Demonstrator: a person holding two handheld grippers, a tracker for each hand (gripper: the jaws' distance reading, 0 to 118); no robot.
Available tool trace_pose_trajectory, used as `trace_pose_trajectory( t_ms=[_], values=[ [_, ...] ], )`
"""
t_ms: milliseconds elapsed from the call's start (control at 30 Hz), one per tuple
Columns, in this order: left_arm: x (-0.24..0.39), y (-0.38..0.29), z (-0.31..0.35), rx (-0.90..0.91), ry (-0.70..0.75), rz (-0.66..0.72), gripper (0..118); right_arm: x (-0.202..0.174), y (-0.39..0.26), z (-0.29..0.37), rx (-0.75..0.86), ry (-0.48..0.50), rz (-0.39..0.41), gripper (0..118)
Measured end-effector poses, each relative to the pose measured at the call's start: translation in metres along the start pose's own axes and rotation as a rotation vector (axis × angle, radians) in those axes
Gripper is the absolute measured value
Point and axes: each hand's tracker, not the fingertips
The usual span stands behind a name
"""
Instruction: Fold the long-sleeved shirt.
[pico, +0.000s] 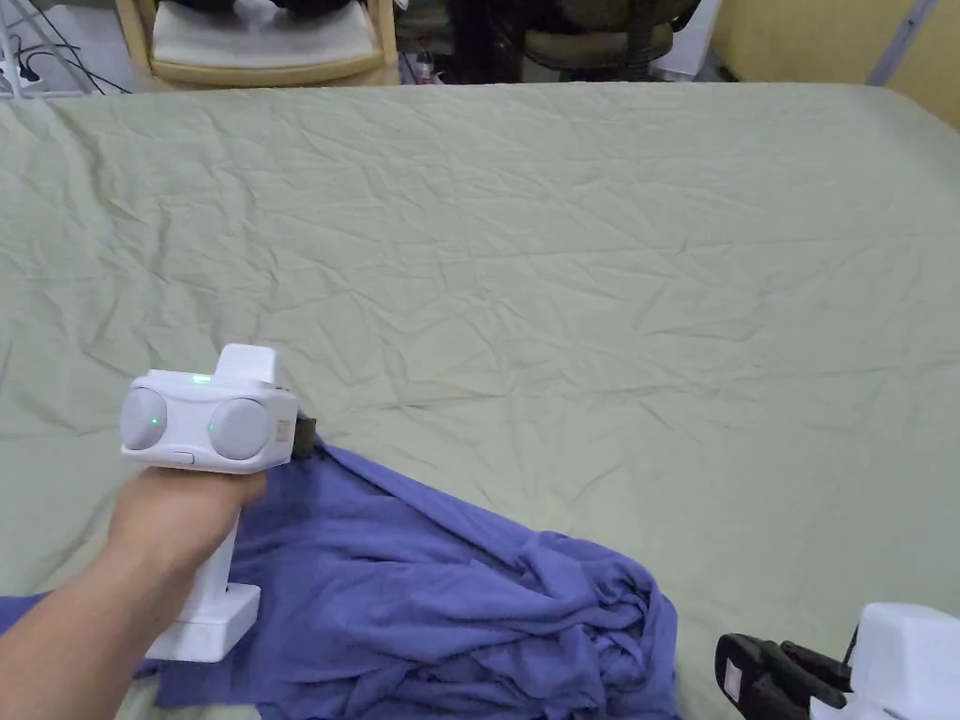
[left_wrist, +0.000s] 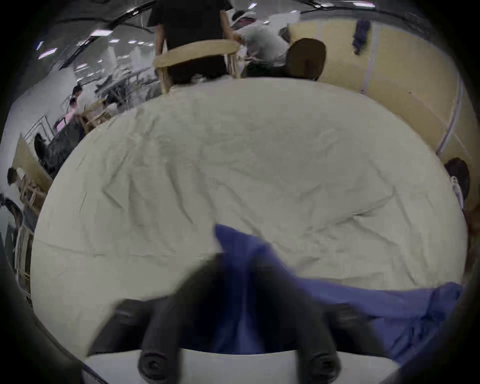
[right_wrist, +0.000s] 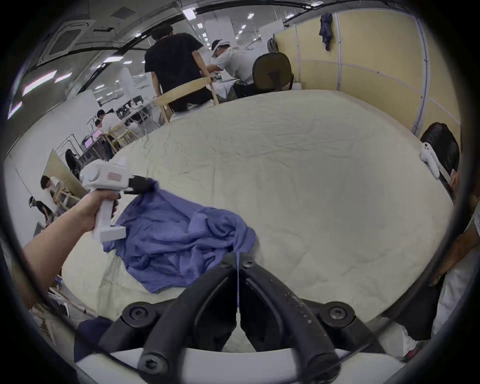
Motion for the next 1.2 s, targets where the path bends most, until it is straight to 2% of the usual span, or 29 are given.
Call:
trace_pose_trajectory(
  t_ms=[33,67,100,133,233,300,333,367,400,433,467,500,567,667,800,867,1000,1067,1200],
  values=[
    [-0.001,0.0,0.008,0.037,0.041,-0.017,1,0.002,0.003,-0.007,0.014,-0.003,-0.014,19],
    [-0.001,0.002,0.014,0.048,-0.022,-0.001,1,0.004,0.007,-0.013,0.017,-0.008,-0.015,49],
    [-0.003,0.003,0.019,0.061,-0.073,0.023,1,0.005,0.013,-0.024,0.008,-0.017,-0.01,103],
    [-0.004,0.003,0.025,0.077,-0.086,0.042,1,0.005,0.02,-0.037,-0.021,-0.038,0.011,118],
    [-0.005,0.002,0.045,0.129,-0.073,0.018,1,0.011,0.039,-0.069,0.008,-0.056,0.032,116],
    [-0.009,0.003,0.057,0.153,-0.084,0.036,1,0.014,0.047,-0.094,-0.071,-0.087,0.056,114],
    [-0.012,0.004,0.063,0.164,-0.089,0.049,1,0.002,0.037,-0.104,-0.124,-0.104,0.067,107],
    [-0.009,0.002,0.075,0.178,-0.085,0.05,1,0.0,0.034,-0.113,-0.172,-0.113,0.079,87],
    [-0.011,0.002,0.082,0.185,-0.086,0.053,1,-0.001,0.03,-0.118,-0.199,-0.089,0.07,52],
    [-0.012,0.001,0.089,0.191,-0.084,0.058,1,-0.001,0.025,-0.123,-0.23,-0.057,0.047,26],
    [-0.014,0.001,0.096,0.194,-0.086,0.062,1,-0.001,0.023,-0.127,-0.258,-0.043,0.009,19],
    [-0.015,-0.001,0.109,0.202,-0.086,0.067,1,-0.001,0.019,-0.123,-0.264,-0.041,-0.026,17],
    [-0.018,-0.005,0.133,0.221,-0.09,0.08,1,-0.006,0.02,-0.099,-0.161,-0.067,0.01,16],
    [-0.023,-0.013,0.186,0.304,-0.095,0.11,1,-0.015,0.021,-0.043,0.034,-0.032,0.054,15],
    [-0.029,-0.036,0.275,0.457,-0.077,0.228,1,-0.041,0.02,0.035,0.254,-0.018,0.127,14],
    [-0.032,-0.044,0.313,0.513,-0.088,0.277,1,-0.053,0.026,0.063,0.335,-0.019,0.125,15],
    [-0.049,-0.038,0.384,0.645,-0.052,0.359,1,-0.075,0.061,0.118,0.481,-0.001,0.134,14],
    [-0.06,-0.026,0.41,0.719,-0.045,0.394,1,-0.086,0.086,0.14,0.537,0.005,0.194,14],
    [-0.078,0.011,0.441,0.77,-0.044,0.419,1,-0.101,0.148,0.173,0.591,-0.003,0.257,14]
  ],
)
